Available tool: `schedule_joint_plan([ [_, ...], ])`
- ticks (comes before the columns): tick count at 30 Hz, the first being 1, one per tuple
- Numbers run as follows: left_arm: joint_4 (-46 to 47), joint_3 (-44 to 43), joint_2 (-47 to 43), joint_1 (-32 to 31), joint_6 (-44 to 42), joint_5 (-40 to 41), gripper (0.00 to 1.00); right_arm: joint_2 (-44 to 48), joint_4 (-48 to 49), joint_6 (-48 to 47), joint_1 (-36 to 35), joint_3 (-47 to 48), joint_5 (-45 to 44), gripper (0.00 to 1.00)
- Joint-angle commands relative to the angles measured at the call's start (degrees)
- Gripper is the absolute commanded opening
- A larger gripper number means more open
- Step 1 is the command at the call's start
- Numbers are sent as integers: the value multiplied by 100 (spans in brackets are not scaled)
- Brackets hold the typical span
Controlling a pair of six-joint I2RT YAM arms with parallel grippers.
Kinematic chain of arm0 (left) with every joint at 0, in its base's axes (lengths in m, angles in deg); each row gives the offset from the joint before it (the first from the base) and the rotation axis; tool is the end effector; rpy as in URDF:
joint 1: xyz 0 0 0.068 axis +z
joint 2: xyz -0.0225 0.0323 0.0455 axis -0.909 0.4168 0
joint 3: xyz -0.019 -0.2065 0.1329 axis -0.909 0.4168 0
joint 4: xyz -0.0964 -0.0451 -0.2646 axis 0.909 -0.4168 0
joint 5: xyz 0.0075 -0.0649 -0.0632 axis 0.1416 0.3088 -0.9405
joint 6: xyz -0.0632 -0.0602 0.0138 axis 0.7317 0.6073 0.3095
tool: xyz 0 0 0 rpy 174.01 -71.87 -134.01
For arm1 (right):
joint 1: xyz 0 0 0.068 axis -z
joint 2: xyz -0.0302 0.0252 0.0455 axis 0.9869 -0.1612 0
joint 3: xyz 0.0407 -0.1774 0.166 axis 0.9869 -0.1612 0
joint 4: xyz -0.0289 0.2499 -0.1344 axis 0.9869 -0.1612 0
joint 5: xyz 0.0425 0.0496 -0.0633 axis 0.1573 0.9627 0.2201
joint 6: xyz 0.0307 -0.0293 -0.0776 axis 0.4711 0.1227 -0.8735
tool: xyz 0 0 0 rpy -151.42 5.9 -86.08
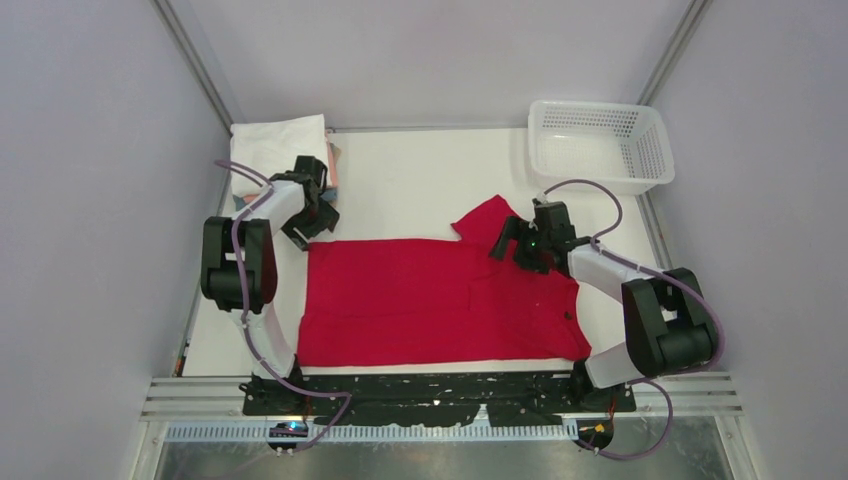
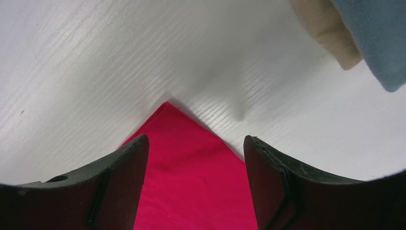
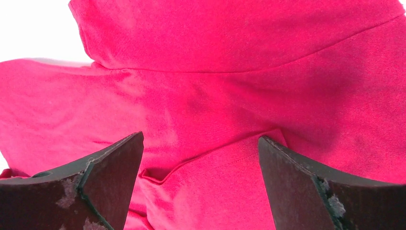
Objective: Fold and stack the t-shirts
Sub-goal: Grab the side of the flattened tshirt furthest away from the robot with both arms
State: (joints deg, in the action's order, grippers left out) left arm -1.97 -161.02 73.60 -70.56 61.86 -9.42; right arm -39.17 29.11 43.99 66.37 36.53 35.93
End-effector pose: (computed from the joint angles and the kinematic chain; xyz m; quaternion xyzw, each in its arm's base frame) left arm 0.3927 -0.0153 0.1011 -0.4322 0.8827 0.0445 0.1789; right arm 0.3122 0.0932 0.0858 0.0946 0.9345 0.1966 0.2812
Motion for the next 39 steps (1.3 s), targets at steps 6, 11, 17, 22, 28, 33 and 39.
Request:
schedule_joint_plan([
  [6,-73,-384,10,-147,132,-67,74,-207,-755,-13,474,66,-313,95],
  [11,-315,-586,139,-236,247,1,74,-208,-654,48,504,-23,-80,95],
  [17,-728,-1145,469,-388,328,122,74,-60,-847,-108,765,-40,-359,95],
  [22,-486,-1228,509,-448,31,-112,73,136,-849,-186,873,-76,-343,95],
  [28,-418,-1436,615,-340,-1599,-396,74,264,-672,-283,873,-61,-90,95],
  [33,-202,-1337,641,-230,-2978,-1401,69,533,-545,-374,873,-110,-16,95],
  [39,44,-1176,507,-193,-4117,-1827,65,942,-412,-513,871,-206,-115,95],
])
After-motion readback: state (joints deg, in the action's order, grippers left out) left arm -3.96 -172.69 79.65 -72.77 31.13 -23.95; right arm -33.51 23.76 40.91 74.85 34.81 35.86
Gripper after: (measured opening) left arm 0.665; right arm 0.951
